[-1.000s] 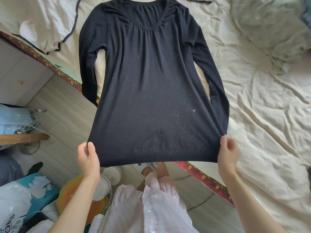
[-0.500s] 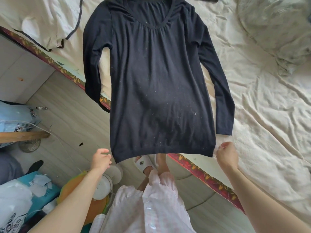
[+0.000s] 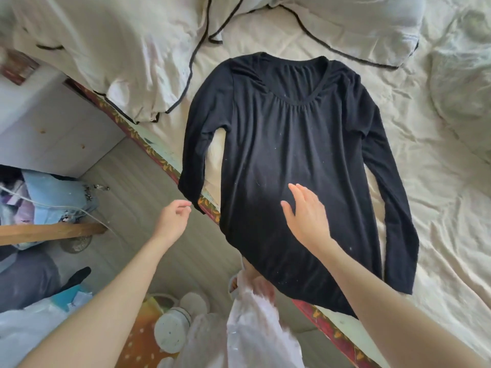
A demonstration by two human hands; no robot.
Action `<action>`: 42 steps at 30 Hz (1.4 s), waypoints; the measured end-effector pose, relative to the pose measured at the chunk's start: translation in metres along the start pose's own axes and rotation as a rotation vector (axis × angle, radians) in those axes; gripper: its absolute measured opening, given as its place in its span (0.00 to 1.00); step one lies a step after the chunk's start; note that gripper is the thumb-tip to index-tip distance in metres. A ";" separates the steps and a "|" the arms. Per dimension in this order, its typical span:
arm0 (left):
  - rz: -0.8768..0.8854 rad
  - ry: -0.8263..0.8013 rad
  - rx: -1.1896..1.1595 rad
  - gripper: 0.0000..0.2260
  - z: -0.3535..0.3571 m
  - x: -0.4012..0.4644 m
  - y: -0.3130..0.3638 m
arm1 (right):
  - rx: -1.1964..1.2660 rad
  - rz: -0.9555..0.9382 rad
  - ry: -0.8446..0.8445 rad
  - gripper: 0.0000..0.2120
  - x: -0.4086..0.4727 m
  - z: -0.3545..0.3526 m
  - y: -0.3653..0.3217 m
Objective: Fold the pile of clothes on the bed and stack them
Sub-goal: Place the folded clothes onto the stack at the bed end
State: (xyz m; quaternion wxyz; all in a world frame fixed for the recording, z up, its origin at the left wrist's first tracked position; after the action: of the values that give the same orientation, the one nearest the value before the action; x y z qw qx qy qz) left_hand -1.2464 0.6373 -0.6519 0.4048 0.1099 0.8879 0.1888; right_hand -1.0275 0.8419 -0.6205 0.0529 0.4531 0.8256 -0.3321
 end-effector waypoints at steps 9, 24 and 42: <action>0.039 0.128 0.047 0.15 -0.036 0.115 0.053 | -0.072 -0.199 -0.101 0.25 0.103 0.048 -0.079; 0.013 -0.272 0.003 0.05 -0.027 0.145 -0.008 | -0.154 -0.070 -0.136 0.28 0.121 0.084 -0.081; 0.218 -0.011 -0.312 0.10 -0.149 0.100 -0.003 | 0.045 0.135 -0.017 0.21 0.092 0.082 -0.139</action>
State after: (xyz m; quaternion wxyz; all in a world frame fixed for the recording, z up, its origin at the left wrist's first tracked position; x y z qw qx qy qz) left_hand -1.4242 0.6325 -0.6314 0.3991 0.1422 0.8284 0.3664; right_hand -1.2076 0.8074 -0.6506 0.0719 0.5061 0.7851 -0.3499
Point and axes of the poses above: each hand's wrist, its own x-axis towards the middle knuckle, its own z-axis out of the palm, y = z × x, the point moved 5 cm from there along x, towards the middle knuckle, and after that the axes turned 10 degrees about x, right-handed, at the moved point
